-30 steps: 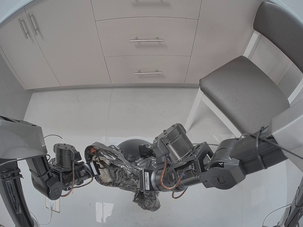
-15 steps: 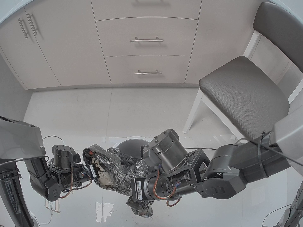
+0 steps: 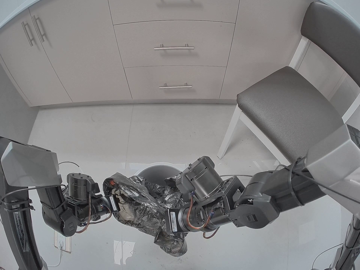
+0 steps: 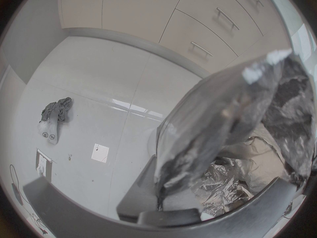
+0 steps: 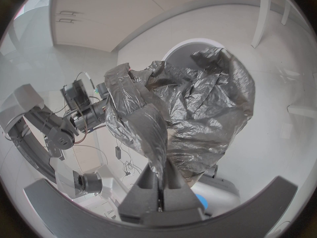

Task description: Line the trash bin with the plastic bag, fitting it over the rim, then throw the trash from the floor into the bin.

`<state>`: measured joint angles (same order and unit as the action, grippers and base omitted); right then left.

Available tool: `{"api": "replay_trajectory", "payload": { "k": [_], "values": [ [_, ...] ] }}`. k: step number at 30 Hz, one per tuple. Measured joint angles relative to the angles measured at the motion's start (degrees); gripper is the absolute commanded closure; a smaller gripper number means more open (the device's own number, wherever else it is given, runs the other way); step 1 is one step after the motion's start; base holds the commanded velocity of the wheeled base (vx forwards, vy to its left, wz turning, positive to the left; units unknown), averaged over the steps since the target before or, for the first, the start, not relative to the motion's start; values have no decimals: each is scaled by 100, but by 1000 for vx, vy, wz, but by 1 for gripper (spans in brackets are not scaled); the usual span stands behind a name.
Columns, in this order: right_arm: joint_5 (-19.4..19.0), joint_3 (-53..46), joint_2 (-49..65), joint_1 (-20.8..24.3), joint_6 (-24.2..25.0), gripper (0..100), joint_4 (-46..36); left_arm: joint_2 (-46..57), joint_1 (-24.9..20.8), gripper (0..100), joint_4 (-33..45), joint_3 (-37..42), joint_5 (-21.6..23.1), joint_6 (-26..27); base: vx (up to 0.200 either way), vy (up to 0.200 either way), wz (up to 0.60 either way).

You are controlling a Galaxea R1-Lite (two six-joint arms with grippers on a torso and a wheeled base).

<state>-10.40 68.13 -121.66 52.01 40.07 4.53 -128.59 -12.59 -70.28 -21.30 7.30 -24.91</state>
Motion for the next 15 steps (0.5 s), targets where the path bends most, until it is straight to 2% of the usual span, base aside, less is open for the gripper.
{"api": "replay_trajectory", "payload": {
  "k": [7, 15],
  "values": [
    [230, 300, -182, -457, -283, 100, 11, -258, -30, 100, -4, -428, -6, 9, 0, 0, 0],
    [627, 527, -447, -662, -605, 100, 28, -584, -44, 100, -1, -857, -13, 50, 0, 0, 0]
  ]
}}
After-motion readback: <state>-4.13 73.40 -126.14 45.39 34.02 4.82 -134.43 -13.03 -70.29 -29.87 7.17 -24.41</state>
